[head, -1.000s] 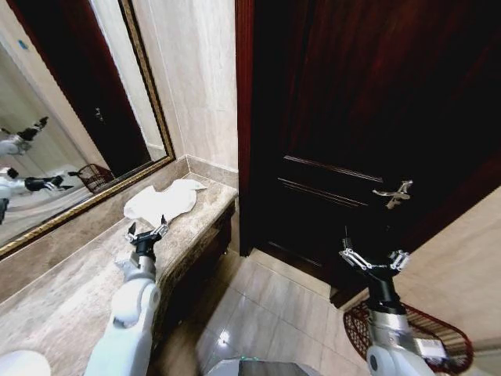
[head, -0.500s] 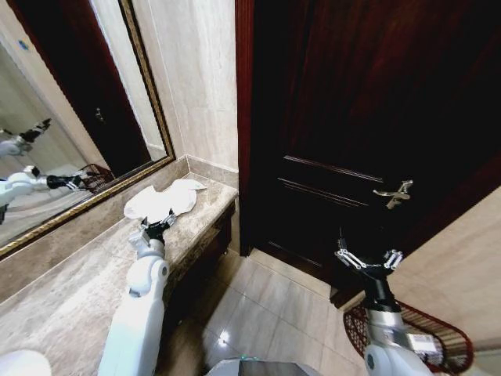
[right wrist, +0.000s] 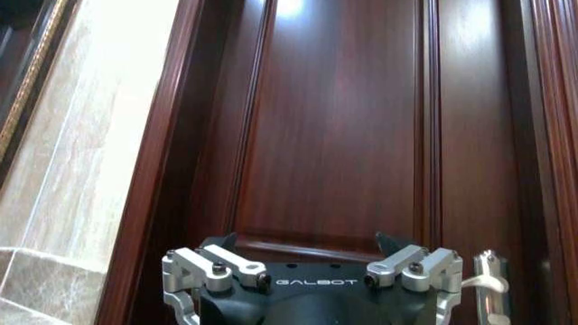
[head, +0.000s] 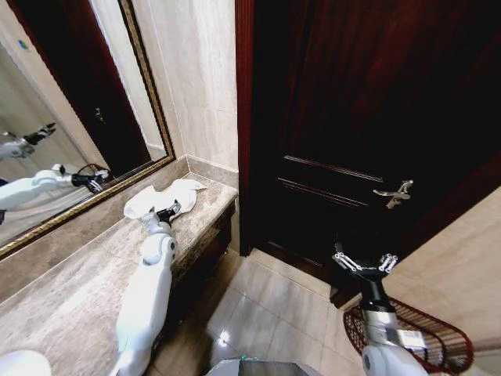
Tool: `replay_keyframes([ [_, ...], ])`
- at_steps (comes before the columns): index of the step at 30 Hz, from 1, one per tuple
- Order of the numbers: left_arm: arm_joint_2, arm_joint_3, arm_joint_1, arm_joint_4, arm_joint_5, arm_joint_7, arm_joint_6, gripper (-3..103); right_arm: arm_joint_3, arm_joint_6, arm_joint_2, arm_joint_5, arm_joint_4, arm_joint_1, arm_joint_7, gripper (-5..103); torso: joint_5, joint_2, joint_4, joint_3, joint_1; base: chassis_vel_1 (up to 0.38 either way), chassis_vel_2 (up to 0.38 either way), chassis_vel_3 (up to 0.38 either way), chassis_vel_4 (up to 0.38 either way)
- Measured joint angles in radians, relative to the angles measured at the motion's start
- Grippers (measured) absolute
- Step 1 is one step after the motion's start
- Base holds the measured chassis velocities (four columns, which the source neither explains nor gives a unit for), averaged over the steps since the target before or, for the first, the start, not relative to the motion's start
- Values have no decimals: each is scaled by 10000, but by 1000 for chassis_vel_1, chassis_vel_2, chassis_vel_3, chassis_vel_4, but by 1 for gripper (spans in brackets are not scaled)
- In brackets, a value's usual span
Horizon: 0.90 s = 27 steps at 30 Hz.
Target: Discard the used towel into the hamper.
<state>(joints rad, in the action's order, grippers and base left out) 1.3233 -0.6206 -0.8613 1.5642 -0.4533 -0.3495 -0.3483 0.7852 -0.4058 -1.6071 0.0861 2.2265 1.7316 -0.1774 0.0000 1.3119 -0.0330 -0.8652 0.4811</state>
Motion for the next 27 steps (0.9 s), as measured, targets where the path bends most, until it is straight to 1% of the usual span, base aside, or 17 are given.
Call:
replay_keyframes([
  [2,-162,186,393,-488,-334,-77,-190,100,-11,-29,-5,-36,-76,-15,0,100,1,0,1,0,0,0,0,0,0],
  [5,-321,345,694,-890,-625,-68,-246,99,-11,-51,-6,-38,-128,-39,-1,100,1,0,0,0,0,0,0,0,0],
  [7,-416,412,908,-1206,-802,-9,-248,92,1,-87,-8,-37,-179,-51,-8,100,2,0,0,0,0,0,0,0,0],
  [9,-443,430,980,-1355,-828,28,-236,92,9,-113,-9,-31,-206,-52,-13,100,2,0,0,0,0,0,0,0,0],
  [10,-460,453,1032,-1483,-830,58,-189,85,19,-146,-9,-25,-233,-52,-17,100,1,0,0,0,-1,0,0,0,0],
  [12,-469,467,1063,-1577,-819,81,-140,85,26,-171,-9,-21,-250,-52,-20,100,2,0,0,0,-1,0,0,0,0],
  [15,-477,499,1083,-1746,-724,156,-32,73,30,-222,-10,-11,-250,-27,-34,100,3,1,0,1,-1,0,0,0,0],
  [16,-477,499,1083,-1746,-724,156,-32,73,30,-222,-10,-11,-250,-27,-34,100,3,1,0,1,-1,0,0,0,0],
  [18,-485,509,989,-1671,-711,173,-18,65,32,-241,-10,7,-130,7,-52,100,1,1,0,1,-1,0,0,0,0],
  [19,-485,509,989,-1671,-711,173,-18,65,32,-241,-10,7,-130,7,-52,100,1,1,0,1,-1,0,0,0,0],
  [22,-511,515,812,-1439,-723,198,-20,53,75,-296,-10,107,-35,53,-60,100,0,1,0,1,-1,0,0,0,0],
  [23,-511,515,812,-1439,-723,198,-20,53,75,-296,-10,107,-35,53,-60,100,0,1,0,1,-1,0,0,0,0],
  [25,-502,524,743,-1360,-723,201,6,45,98,-338,-10,152,-54,41,-60,100,0,1,0,1,-1,0,0,0,0],
  [27,-489,541,704,-1278,-732,201,12,45,103,-346,-10,176,-49,32,-61,100,-1,1,-1,0,0,0,0,0,0],
])
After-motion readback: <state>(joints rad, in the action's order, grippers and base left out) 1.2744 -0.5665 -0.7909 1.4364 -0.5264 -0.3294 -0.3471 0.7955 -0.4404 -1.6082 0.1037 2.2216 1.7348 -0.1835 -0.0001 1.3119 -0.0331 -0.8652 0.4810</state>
